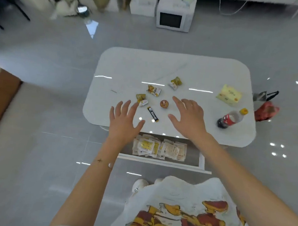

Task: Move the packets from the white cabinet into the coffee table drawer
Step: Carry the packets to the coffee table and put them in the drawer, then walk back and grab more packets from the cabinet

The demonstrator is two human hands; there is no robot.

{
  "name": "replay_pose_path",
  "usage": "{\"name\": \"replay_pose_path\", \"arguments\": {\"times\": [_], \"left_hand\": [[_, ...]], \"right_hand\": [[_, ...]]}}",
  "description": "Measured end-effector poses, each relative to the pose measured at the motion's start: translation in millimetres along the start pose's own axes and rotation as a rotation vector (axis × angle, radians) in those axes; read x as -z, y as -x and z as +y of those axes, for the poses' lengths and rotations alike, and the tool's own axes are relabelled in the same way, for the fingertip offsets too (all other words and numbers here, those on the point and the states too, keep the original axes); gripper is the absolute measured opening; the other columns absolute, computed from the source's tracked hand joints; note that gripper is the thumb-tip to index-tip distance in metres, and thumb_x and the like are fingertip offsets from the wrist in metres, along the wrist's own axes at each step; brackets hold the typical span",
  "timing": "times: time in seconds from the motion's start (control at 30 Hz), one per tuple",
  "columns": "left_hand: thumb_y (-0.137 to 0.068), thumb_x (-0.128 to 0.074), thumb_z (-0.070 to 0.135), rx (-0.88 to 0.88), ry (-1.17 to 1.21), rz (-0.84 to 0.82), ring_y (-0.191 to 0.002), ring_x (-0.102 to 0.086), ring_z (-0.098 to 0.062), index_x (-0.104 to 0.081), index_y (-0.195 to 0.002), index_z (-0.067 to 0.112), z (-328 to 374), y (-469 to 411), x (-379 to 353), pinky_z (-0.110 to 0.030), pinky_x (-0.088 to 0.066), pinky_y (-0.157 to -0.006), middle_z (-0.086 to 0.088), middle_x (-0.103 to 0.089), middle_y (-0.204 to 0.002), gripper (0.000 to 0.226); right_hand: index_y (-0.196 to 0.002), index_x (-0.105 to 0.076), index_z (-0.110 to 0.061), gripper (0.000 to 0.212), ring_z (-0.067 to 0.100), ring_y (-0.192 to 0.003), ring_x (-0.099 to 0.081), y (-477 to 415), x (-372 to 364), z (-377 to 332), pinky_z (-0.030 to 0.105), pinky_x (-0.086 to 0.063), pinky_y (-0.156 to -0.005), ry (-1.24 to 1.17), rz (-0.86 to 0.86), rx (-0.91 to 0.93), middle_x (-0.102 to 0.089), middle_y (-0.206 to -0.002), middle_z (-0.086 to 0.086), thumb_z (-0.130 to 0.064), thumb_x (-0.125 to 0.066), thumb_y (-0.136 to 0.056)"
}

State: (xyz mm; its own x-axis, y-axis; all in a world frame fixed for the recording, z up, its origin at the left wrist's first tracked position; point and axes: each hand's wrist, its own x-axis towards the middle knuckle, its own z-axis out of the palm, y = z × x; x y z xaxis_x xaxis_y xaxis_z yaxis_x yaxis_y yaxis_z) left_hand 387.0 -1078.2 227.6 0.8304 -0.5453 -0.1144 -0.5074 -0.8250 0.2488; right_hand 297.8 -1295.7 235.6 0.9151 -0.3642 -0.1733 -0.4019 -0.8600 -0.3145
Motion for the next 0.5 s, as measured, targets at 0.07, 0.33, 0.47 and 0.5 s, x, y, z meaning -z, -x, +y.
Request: {"name": "replay_pose_path", "arguments": {"times": [0.07,0.33,0.47,0.5], "left_hand": [[-0.087,-0.031,0.061,0.030,-0.022,0.066,-0.145,-0.018,-0.035,-0.031,-0.148,0.027,-12,21,27,-0.054,-0.010,-0.116,-0.008,-0.029,-0.155,0.070],[-0.083,-0.021,0.066,0.368,-0.099,0.189,-0.143,-0.019,-0.037,-0.028,-0.149,0.027,-110,134,90,-0.054,-0.011,-0.116,-0.009,-0.027,-0.156,0.077],[-0.081,-0.018,0.067,0.593,-0.089,0.233,-0.144,-0.018,-0.035,-0.028,-0.149,0.029,-174,218,104,-0.052,-0.008,-0.117,-0.008,-0.026,-0.156,0.079],[-0.080,-0.016,0.068,0.647,-0.085,0.236,-0.145,-0.016,-0.034,-0.026,-0.150,0.030,-191,240,106,-0.051,-0.006,-0.117,-0.007,-0.024,-0.157,0.081]], "right_hand": [[-0.152,-0.014,-0.031,0.067,0.030,-0.143,-0.016,5,19,-27,0.045,-0.012,-0.116,0.055,-0.006,0.100,-0.026,-0.155,0.007,-0.051,-0.041,-0.095],[-0.152,-0.015,-0.032,0.066,0.031,-0.144,-0.014,19,22,-189,0.046,-0.011,-0.116,0.151,-0.060,0.543,-0.024,-0.155,0.006,-0.043,-0.045,-0.095],[-0.151,-0.017,-0.032,0.066,0.030,-0.143,-0.017,45,-7,-292,0.045,-0.011,-0.115,0.197,-0.104,0.784,-0.026,-0.154,0.006,-0.042,-0.046,-0.093],[-0.151,-0.019,-0.032,0.066,0.030,-0.142,-0.018,54,-15,-318,0.044,-0.011,-0.115,0.201,-0.119,0.840,-0.027,-0.153,0.006,-0.042,-0.048,-0.092]]}}
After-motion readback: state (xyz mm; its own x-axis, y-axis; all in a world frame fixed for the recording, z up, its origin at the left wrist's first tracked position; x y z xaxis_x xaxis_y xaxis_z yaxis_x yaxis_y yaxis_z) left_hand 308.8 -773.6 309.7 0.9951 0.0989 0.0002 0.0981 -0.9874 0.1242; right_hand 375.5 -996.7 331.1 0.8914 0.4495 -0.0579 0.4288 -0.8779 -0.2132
